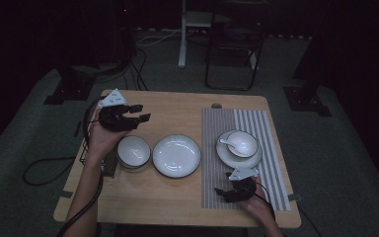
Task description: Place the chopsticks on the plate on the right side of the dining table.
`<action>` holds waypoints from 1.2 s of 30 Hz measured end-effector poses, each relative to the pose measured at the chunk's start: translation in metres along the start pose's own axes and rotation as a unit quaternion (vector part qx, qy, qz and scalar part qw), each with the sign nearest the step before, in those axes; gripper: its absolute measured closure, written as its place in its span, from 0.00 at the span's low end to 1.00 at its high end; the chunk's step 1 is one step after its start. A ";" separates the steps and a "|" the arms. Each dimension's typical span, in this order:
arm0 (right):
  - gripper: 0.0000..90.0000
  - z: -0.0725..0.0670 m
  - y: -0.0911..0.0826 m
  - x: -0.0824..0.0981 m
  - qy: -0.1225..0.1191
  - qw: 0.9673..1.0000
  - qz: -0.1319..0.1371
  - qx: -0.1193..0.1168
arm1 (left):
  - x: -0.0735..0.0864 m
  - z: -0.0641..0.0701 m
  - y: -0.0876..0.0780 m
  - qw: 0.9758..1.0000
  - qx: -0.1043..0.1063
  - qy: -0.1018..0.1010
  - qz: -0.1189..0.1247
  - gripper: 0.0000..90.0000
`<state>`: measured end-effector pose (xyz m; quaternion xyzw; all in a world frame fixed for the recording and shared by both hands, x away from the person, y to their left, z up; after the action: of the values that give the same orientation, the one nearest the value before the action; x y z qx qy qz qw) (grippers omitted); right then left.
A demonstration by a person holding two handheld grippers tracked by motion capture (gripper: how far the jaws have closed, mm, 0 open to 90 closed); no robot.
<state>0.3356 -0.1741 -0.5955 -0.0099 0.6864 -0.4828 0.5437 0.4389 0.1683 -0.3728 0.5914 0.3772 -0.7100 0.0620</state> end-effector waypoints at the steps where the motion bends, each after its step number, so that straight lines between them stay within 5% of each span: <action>1: 0.25 0.000 0.000 0.000 0.001 1.000 0.000 0.000 | 0.000 -0.002 -0.002 1.000 -0.005 -0.001 -0.001 0.57; 16: 0.25 0.000 0.000 0.000 0.001 1.000 0.000 0.000 | 0.014 -0.022 -0.032 0.999 -0.034 -0.013 -0.007 0.58; 36: 0.25 0.000 0.000 0.000 0.000 1.000 0.000 0.000 | 0.041 -0.038 -0.038 0.998 -0.037 -0.032 -0.037 0.58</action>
<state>0.3356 -0.1741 -0.5955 -0.0098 0.6866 -0.4830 0.5433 0.4369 0.2333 -0.3923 0.5514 0.4229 -0.7157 0.0696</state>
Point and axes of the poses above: each handheld gripper's, and its own axes: y roughly forward along the jaws, x roughly out of its underside, z roughly to its right, the point moved 7 cm from there along y, roughly forward along the jaws, and after that the axes turned 4 degrees about x, right-handed, at the moved point
